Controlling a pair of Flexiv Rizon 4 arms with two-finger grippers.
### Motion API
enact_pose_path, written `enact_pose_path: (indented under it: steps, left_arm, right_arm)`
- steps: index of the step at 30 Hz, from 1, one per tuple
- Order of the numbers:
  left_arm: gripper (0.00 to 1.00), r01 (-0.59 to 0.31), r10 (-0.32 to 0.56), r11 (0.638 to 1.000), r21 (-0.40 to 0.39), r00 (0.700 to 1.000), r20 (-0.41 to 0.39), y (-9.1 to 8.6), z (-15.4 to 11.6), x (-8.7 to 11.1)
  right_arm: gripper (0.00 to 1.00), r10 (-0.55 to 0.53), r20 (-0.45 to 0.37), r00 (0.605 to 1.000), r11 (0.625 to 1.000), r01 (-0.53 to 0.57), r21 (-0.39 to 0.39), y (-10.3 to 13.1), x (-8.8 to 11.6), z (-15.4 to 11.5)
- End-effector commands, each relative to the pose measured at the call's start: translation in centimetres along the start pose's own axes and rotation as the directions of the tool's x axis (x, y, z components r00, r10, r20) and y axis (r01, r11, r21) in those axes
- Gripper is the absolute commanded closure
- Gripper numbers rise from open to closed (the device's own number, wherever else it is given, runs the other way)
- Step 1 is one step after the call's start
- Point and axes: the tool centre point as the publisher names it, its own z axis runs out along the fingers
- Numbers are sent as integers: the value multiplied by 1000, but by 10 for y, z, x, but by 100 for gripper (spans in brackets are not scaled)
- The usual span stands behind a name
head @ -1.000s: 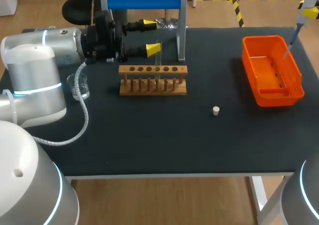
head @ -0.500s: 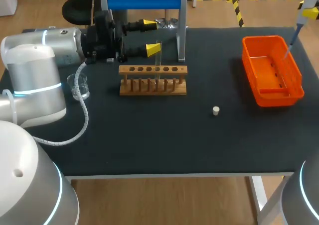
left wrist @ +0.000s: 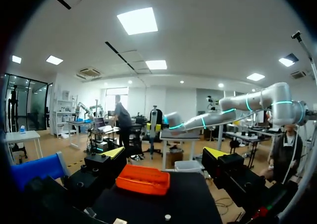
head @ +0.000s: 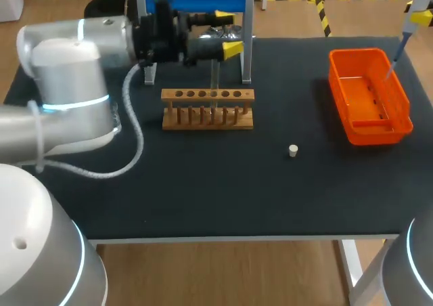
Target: Invert the test tube, pick up the pipette, mount the tip to pipette, aspirate from beaker and dispense into the tube, eject the tip, return the pipette, and cap with the stopper.
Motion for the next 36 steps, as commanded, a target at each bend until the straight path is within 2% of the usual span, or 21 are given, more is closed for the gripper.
enact_pose_path:
  steps: [1,4,5,10,11,12,27,32,36]
  left_arm:
    - [0,19,-19,999,-40,1000,1,-6,64,-11]
    - [0,78,-77,996,-45,997,25,-11,92,-14]
    - [0,65,-64,996,-62,998,9,-15,103,-14]
    - [0,65,-64,996,-62,998,9,-15,103,-14]
    - [72,65,-64,996,-62,998,9,-15,103,-14]
    - [100,65,-64,996,-62,998,9,-15,103,-14]
    - [100,65,-64,996,-62,998,9,-15,103,-14]
    - [100,46,-49,998,-51,997,-52,-25,132,-22]
    - [100,25,-31,996,-80,997,-69,-32,158,-26]
  right_arm:
    - [100,0,2,1000,1000,0,4,1,1,0]
    - [100,0,2,1000,1000,0,4,1,1,0]
    - [100,0,2,1000,1000,0,4,1,1,0]
    - [100,0,2,1000,1000,0,4,1,1,0]
    - [100,0,2,1000,1000,0,4,1,1,0]
    - [100,0,2,1000,1000,0,4,1,1,0]
    - [100,0,2,1000,1000,0,4,1,1,0]
    - [100,0,2,1000,1000,0,4,1,1,0]
    - [100,0,2,1000,1000,0,4,1,1,0]
